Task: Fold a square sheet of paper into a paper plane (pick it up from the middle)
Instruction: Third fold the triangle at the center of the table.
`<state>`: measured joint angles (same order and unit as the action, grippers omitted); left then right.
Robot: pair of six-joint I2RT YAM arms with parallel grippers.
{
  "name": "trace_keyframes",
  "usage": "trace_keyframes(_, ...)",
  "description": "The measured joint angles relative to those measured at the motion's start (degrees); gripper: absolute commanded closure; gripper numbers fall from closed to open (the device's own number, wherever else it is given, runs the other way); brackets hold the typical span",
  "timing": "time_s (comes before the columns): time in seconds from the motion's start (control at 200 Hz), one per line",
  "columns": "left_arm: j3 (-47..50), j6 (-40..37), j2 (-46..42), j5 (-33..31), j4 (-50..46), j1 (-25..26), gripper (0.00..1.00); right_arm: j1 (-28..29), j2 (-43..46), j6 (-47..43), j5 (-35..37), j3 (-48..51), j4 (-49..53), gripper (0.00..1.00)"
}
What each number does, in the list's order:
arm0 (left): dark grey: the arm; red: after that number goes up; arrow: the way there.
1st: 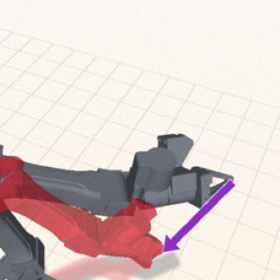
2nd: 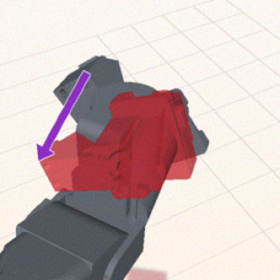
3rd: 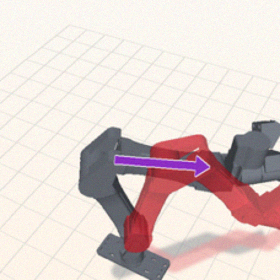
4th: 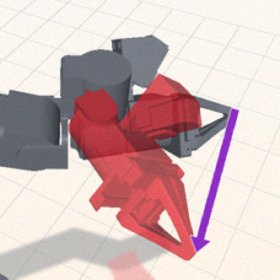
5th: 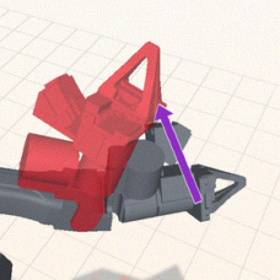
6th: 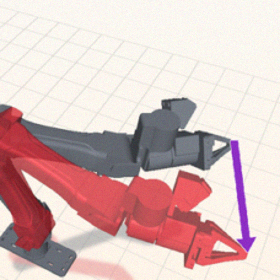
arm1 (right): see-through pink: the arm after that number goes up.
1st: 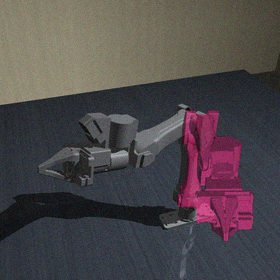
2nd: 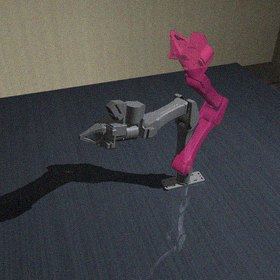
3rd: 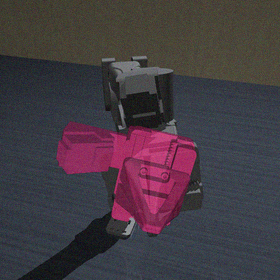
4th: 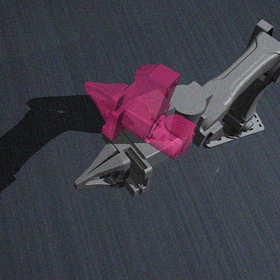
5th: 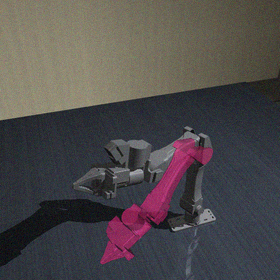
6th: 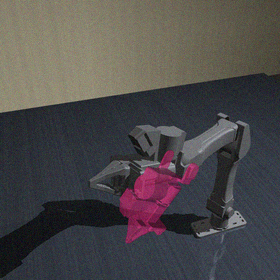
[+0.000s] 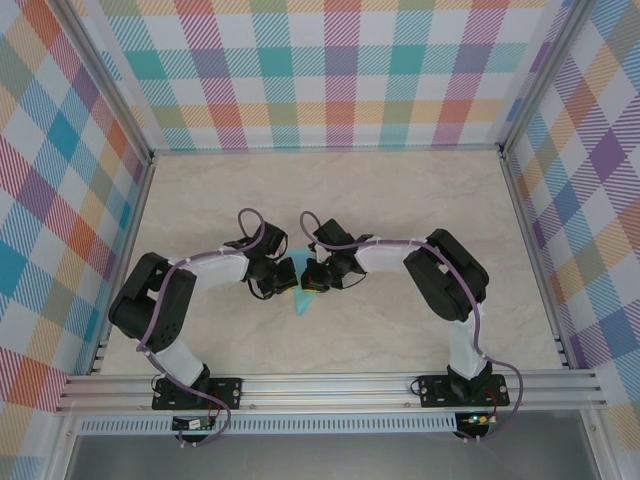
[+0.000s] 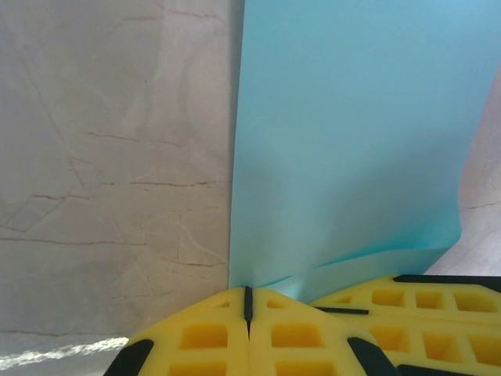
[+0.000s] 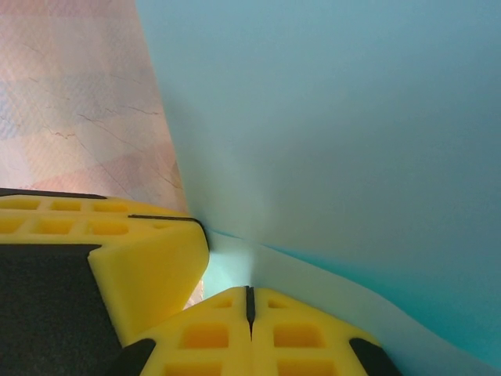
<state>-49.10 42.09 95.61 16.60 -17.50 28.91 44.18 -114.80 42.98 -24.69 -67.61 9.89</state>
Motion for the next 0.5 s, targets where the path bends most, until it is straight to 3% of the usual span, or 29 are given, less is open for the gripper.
trace_keyframes(0.5,-3.78,-1.97,2.45,-1.31,-5.03,0.66,1.00,-4.13,4.74,0.04,-0.63,7.69,-4.42,0.99)
